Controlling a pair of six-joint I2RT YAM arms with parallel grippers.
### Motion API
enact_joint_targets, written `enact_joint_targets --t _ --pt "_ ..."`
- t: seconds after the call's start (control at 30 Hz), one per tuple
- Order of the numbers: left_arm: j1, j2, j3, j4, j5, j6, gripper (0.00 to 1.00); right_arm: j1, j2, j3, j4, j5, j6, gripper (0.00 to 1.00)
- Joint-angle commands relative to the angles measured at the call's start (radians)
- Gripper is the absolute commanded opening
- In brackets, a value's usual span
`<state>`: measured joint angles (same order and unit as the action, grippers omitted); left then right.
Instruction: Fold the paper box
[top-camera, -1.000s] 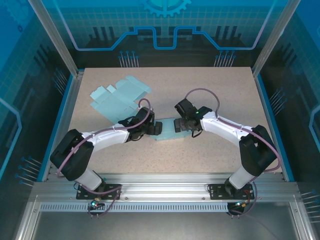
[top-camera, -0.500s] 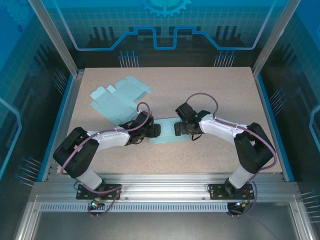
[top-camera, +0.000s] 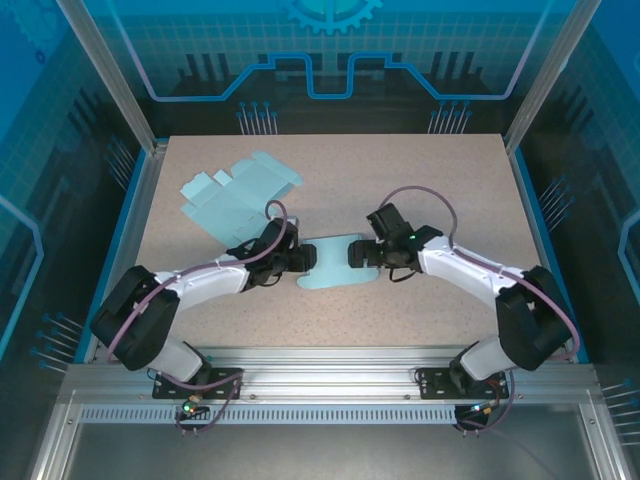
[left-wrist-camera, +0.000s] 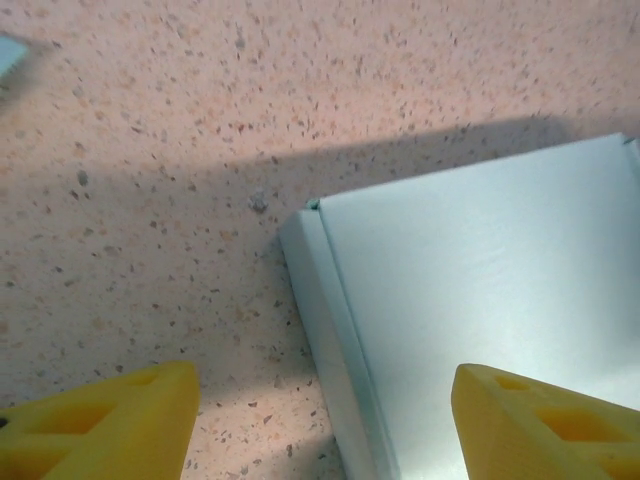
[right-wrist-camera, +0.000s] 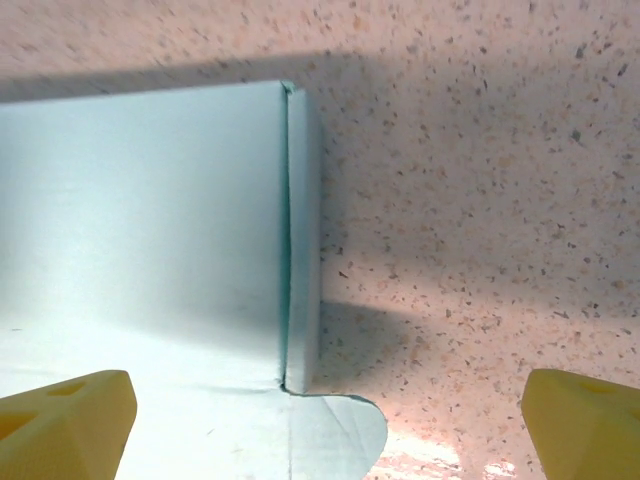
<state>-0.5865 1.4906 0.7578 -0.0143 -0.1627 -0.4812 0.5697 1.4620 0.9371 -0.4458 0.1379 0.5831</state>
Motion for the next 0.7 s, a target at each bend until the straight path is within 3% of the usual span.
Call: enact_joint_targets --t 0.0,0.33,0.67 --pt "0.036 -0.024 0.0 -0.029 0.034 -0.008 0.68 -0.041 -0.041 -0.043 0.067 -0.125 0.011 1.0" --pt "0.087 0.05 -0.028 0.063 0.168 -0.056 0.57 -0.118 0.009 -0.131 0.215 -0.308 0.064 1.0" --pt "0.135 0.118 -0.081 0.154 0.248 -0.093 0.36 -0.163 0.106 -0.188 0.381 -0.426 0.119 1.0"
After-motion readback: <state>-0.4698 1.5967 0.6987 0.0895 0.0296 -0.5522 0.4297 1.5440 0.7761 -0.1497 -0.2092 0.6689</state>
